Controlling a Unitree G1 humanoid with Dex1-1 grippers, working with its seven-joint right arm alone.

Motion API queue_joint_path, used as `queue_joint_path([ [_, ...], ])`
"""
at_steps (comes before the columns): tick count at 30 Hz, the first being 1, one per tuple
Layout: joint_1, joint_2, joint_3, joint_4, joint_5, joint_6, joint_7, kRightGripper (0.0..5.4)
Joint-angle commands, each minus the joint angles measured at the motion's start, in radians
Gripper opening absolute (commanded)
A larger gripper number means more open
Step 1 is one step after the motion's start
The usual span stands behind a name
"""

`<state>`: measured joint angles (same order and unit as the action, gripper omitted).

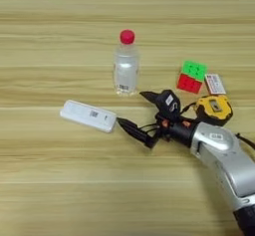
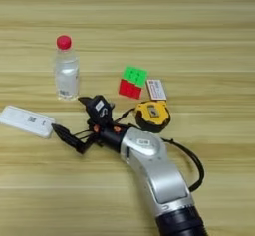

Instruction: Move the objects on the table

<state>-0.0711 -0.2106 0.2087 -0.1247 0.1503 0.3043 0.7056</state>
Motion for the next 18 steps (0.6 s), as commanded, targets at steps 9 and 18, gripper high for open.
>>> queue_joint_path([
  [9,-0.151,-0.033,0.082,0.045,-0.1,-0.045,-0.002,5.35],
  [18,-0.194,0.032,0.133,0.14,-0.105,-0.065,0.019,5.35],
])
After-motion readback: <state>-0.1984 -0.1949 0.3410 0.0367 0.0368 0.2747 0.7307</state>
